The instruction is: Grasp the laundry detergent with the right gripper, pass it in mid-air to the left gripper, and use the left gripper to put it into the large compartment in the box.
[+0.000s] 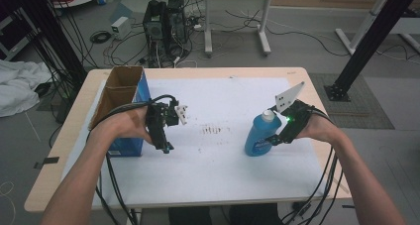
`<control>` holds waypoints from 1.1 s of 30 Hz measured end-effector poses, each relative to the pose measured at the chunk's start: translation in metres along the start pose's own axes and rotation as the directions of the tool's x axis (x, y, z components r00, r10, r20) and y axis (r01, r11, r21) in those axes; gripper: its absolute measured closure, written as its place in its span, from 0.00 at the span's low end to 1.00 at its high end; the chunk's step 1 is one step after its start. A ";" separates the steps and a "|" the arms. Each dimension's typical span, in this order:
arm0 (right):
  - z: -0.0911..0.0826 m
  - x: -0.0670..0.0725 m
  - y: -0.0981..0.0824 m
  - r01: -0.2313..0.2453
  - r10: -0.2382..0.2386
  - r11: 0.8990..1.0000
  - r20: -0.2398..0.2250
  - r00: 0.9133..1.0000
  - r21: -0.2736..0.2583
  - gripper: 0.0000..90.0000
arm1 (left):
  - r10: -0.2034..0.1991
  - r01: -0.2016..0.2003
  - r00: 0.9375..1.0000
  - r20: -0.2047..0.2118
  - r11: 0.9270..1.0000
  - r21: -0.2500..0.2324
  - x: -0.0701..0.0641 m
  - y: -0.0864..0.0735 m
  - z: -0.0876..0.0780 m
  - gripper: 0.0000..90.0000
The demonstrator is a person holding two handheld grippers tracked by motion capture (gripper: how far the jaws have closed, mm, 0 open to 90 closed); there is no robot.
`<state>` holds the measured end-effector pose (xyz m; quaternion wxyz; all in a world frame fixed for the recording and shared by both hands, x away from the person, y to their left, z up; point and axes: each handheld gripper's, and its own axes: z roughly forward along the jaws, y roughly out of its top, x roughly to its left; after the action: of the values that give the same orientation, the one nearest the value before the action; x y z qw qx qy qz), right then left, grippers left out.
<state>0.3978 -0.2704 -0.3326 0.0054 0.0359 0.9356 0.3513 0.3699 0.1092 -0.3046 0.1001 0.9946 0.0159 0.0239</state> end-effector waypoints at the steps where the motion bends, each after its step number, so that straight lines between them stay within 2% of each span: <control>1: 0.001 0.000 -0.001 0.008 -0.008 1.000 -0.005 1.000 -0.007 0.18 | -0.004 0.004 1.000 0.000 1.000 -0.003 0.000 0.000 0.001 0.20; 8: 0.005 0.001 -0.007 -0.008 0.008 1.000 -0.007 1.000 -0.014 0.18 | -0.003 0.003 1.000 0.004 1.000 -0.001 0.000 0.000 0.002 0.20; 9: 0.006 -0.001 -0.007 0.006 -0.007 1.000 -0.014 1.000 -0.019 0.18 | -0.002 0.002 1.000 0.004 1.000 -0.001 0.000 0.001 0.002 0.20; 10: 0.006 0.000 -0.008 -0.008 0.008 1.000 -0.017 1.000 -0.016 0.18 | -0.004 0.004 1.000 0.004 1.000 0.000 0.000 0.000 0.002 0.20; 12: 0.007 -0.001 -0.009 0.003 -0.003 1.000 -0.017 1.000 -0.015 0.18 | -0.018 0.018 1.000 0.001 1.000 -0.009 -0.001 0.000 0.003 0.20; 15: 0.009 -0.002 -0.010 -0.005 0.005 1.000 -0.020 1.000 -0.011 0.18 | -0.004 0.004 1.000 0.002 1.000 0.006 0.000 0.000 0.001 0.20; 19: 0.010 -0.002 -0.010 -0.007 0.007 1.000 -0.021 1.000 -0.008 0.18 | -0.007 0.007 1.000 0.000 1.000 0.003 0.000 -0.001 0.002 0.20; 22: 0.011 -0.003 -0.010 0.010 -0.011 1.000 -0.022 1.000 -0.020 0.22 | -0.009 0.009 1.000 0.002 1.000 -0.004 -0.001 -0.001 0.002 0.20; 27: 0.013 -0.003 -0.011 -0.002 0.002 1.000 -0.019 1.000 -0.013 0.22 | -0.010 0.010 1.000 -0.001 1.000 0.000 0.000 -0.001 0.002 0.20; 28: 0.013 -0.004 -0.011 0.004 -0.004 1.000 -0.020 1.000 -0.018 0.27 | -0.009 0.009 1.000 0.000 1.000 -0.005 0.000 -0.002 0.002 0.20; 33: 0.013 -0.003 -0.011 0.004 -0.004 1.000 -0.023 1.000 -0.015 0.28 | -0.010 0.010 1.000 0.001 1.000 -0.005 -0.001 -0.002 0.002 0.20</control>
<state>0.4008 -0.2707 -0.3498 -0.0043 0.0301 0.9330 0.3585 0.3694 0.1104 -0.3073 0.1025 0.9943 0.0205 0.0228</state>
